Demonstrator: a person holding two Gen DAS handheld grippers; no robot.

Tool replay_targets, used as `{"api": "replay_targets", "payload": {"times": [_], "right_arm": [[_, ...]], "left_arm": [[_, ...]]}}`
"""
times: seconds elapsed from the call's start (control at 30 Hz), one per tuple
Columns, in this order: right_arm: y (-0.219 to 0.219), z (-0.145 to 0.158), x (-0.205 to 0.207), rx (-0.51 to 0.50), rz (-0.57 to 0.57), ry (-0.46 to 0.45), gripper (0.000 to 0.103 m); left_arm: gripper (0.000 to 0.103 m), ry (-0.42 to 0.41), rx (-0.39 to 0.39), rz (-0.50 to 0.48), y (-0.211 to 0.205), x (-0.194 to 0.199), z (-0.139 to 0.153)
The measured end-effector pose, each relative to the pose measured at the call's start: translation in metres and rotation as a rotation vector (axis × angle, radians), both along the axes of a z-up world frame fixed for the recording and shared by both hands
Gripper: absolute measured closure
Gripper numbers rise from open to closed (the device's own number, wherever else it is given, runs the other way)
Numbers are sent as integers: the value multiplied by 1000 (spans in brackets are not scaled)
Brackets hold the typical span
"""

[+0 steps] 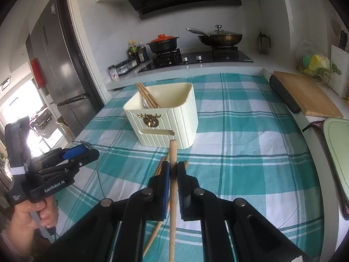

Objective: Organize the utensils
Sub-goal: 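Close the left tool on the small metal spoon while the right tool lifts its chopstick, then carry the spoon into the cream holder and open the left tool while the right tool drops its chopstick in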

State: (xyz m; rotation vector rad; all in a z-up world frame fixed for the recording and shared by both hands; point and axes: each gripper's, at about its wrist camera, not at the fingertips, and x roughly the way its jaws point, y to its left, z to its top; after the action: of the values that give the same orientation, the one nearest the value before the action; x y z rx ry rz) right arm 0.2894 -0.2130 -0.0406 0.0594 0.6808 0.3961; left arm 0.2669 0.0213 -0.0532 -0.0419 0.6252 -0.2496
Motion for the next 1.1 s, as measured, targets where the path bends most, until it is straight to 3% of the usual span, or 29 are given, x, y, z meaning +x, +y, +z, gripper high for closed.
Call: {"api": "replay_targets", "payload": {"times": [0.33,0.5,0.83,1.1], "right_arm": [[4,40,-48,-2,-33,-195,96],[0,49,-51,44,-33,-232,96],[11,59,-28,6,-15,-242,96],[31,104,21,-3,18,-311,96]], "left_arm": [[68,-42,-63,-3,11,-23,28],[68,-39,-82,-11,16,-26,39],[68,-36,-112,8,38,-3,60],[68,-117,-126,26,53,33,113]]}}
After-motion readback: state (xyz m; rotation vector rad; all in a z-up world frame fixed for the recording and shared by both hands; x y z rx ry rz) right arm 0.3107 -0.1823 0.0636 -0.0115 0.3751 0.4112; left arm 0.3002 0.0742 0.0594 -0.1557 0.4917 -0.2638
